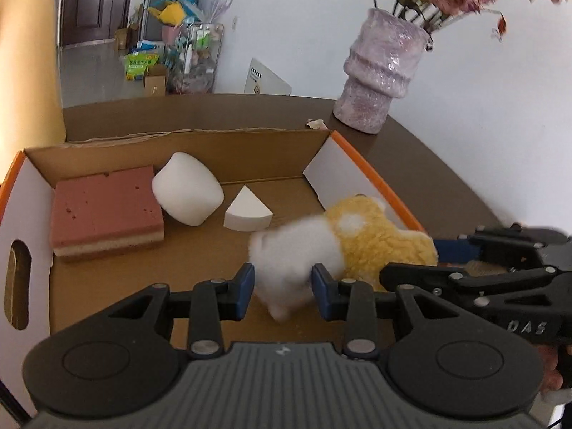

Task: Organize soft objects
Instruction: 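Lower the plush into the box and open both tools, then move both tools back toward the remaining soft items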

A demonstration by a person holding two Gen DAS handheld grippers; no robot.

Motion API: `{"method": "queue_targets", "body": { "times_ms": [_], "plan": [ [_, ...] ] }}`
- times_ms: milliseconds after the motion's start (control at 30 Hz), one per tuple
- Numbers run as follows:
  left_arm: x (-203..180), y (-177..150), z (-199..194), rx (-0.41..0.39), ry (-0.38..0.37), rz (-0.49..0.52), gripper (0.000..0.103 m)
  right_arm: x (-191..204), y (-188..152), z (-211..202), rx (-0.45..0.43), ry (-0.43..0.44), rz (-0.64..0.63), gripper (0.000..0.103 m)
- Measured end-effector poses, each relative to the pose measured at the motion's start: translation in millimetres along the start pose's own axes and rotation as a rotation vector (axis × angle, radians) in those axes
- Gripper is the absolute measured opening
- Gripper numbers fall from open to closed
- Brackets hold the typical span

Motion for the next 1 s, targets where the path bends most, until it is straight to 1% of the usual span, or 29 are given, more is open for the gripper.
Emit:
{"method": "queue_targets", "body": {
  "times_ms": [33, 100, 133, 233, 333, 400, 467, 500, 533, 667, 733, 767, 833, 867, 900, 933, 967, 1000],
  "plan": [
    [0.0, -3.9, 4.0, 0.019, 0.014, 0.007, 0.038, 3.3, -0.9, 2.0, 0.000, -0.033, -0.035, 0.043],
    [-1.3, -9.4, 6.1, 0.016, 0.031, 0.036, 0.039, 8.2, -4.7, 3.5, 0.000, -0.090, -0.088, 0.044],
    [-0.1, -10.5, 6.7, 0.015, 0.044, 0.041, 0.040, 12.4, -6.9, 1.1, -0.002, -0.102, -0.096, 0.044],
    [3.5, -9.8, 0.0, 0.008, 0.049, 0.026, 0.042, 11.2, -2.8, -2.2, -0.013, -0.142, -0.104, 0.045],
    [7.0, -3.1, -19.1, -0.027, 0.084, 0.030, 0.045, 10.8, 9.5, -22.7, -0.047, -0.168, -0.093, 0.045],
    [10.4, 2.7, -39.2, -0.058, 0.108, 0.039, 0.046, 13.7, 21.1, -40.4, -0.082, -0.172, -0.082, 0.045],
    [14.6, 8.2, -63.2, -0.092, 0.147, 0.043, 0.050, 22.3, 33.8, -61.9, -0.122, -0.171, -0.088, 0.048],
    [16.6, 11.4, -75.5, -0.107, 0.163, 0.044, 0.051, 27.2, 39.8, -71.3, -0.139, -0.167, -0.094, 0.052],
    [18.2, 14.1, -88.6, -0.124, 0.180, 0.044, 0.055, 33.1, 46.3, -82.4, -0.159, -0.162, -0.098, 0.055],
    [18.0, 21.1, -146.7, -0.214, 0.235, 0.065, 0.065, 56.4, 60.3, -117.2, -0.223, -0.170, -0.118, 0.058],
    [14.3, 18.8, -175.1, -0.254, 0.253, 0.081, 0.068, 68.3, 58.3, -129.7, -0.245, -0.170, -0.125, 0.067],
    [12.2, 15.9, -187.7, -0.271, 0.261, 0.086, 0.070, 73.7, 56.0, -133.8, -0.250, -0.165, -0.128, 0.069],
    [8.4, 9.3, -206.9, -0.306, 0.288, 0.096, 0.073, 85.9, 50.8, -140.6, -0.257, -0.147, -0.137, 0.070],
    [5.5, 4.7, -217.2, -0.333, 0.314, 0.106, 0.078, 92.8, 48.2, -143.9, -0.265, -0.142, -0.145, 0.070],
    [1.1, -0.4, -227.2, -0.364, 0.345, 0.128, 0.081, 99.8, 45.4, -148.4, -0.286, -0.142, -0.154, 0.072],
    [-4.3, -4.8, -234.1, -0.394, 0.369, 0.156, 0.084, 105.8, 42.0, -153.0, -0.312, -0.147, -0.162, 0.079],
    [-10.1, -11.4, -243.7, -0.429, 0.387, 0.183, 0.085, 112.4, 37.2, -158.3, -0.342, -0.154, -0.171, 0.083],
    [-13.1, -16.9, -251.6, -0.454, 0.393, 0.189, 0.085, 118.5, 31.4, -163.1, -0.373, -0.160, -0.179, 0.085]
  ]
}}
Point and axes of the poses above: each gripper's, at about its wrist camera, not at the fingertips, and z roughly the way its jaws point, x to its left, y to its top, the point moved 6 cm from there along z, roughly the way its jaws point, and after that the axes turned 2 degrees about -x, right-handed, at the moved point
